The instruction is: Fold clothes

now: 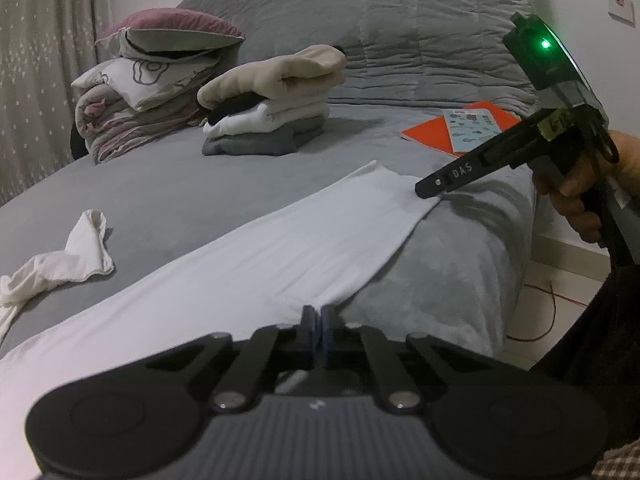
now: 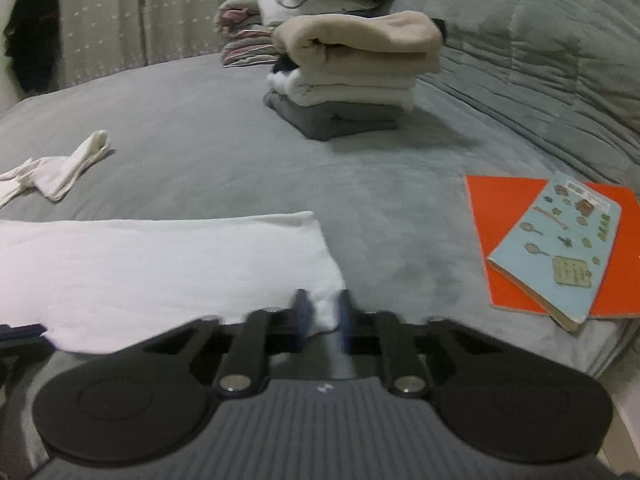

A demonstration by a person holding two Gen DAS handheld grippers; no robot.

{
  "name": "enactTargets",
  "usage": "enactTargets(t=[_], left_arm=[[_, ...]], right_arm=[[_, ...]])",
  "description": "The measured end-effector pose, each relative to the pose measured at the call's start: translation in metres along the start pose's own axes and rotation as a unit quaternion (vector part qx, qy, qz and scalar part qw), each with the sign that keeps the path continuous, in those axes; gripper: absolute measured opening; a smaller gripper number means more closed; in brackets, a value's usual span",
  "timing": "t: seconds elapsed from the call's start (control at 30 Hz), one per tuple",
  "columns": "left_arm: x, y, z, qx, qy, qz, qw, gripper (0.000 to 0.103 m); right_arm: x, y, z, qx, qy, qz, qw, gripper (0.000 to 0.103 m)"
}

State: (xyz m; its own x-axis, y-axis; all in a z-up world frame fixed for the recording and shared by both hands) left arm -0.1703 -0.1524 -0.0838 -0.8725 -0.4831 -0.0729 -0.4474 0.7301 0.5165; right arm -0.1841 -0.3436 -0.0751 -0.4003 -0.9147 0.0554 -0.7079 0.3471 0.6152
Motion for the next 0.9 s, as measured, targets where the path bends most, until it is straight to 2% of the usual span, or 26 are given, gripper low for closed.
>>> enactTargets(t=[0.23, 0.43, 0.57, 0.6, 0.67, 0.73, 0.77, 0.8, 0.9], left_arm=[[0.002, 0.009, -0.007, 0.02, 0.01, 0.011, 0.9997, 0.001], [0.009, 0.0, 0.005, -0.012, 0.019, 0.036, 0.9991, 0.002], [0.01, 0.003, 0.0, -0.012, 0.019, 0.049, 0.9985, 0.007], [0.009, 0.004, -0.001, -0.01, 0.023, 0.054, 0.9982, 0.011], [0.008, 0.006, -0.004, -0.007, 0.03, 0.06, 0.9977, 0.025], [0.007, 0.008, -0.008, -0.003, 0.037, 0.067, 0.9971, 0.032], [0.006, 0.009, -0.009, -0.001, 0.04, 0.071, 0.9967, 0.033], [0.005, 0.01, -0.011, 0.001, 0.044, 0.074, 0.9963, 0.034], [0.002, 0.012, -0.015, 0.005, 0.056, 0.08, 0.9952, 0.037]], right_arm=[[-0.001, 0.018, -0.003, 0.003, 0.014, 0.008, 1.0, 0.004], [0.002, 0.01, 0.004, -0.03, 0.022, 0.03, 0.999, 0.004], [0.002, 0.012, 0.0, -0.019, 0.019, 0.03, 0.999, 0.014], [0.003, 0.012, -0.001, -0.016, 0.016, 0.029, 0.999, 0.015], [0.007, 0.011, -0.004, -0.011, 0.007, 0.027, 1.0, 0.019], [0.011, 0.01, -0.007, -0.006, -0.004, 0.024, 1.0, 0.032], [0.012, 0.01, -0.009, -0.002, -0.01, 0.021, 1.0, 0.046], [0.012, 0.01, -0.01, 0.003, -0.016, 0.016, 1.0, 0.049], [0.012, 0.011, -0.016, 0.015, -0.03, -0.003, 0.999, 0.049]])
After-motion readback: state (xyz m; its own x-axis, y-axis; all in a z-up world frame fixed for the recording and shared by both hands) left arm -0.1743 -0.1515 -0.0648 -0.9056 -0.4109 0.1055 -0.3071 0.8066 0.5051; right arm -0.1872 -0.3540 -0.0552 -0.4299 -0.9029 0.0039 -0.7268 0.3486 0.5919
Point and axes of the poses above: each gripper's, at about its wrist camera, not at the fingertips, and y roughly against the way its jaws point, x to its right, z to its underside, the point moved 5 cm from there along -y, roughly the way its jaws point, and after that the axes turned 1 degree about y, right-handed, at the moved point
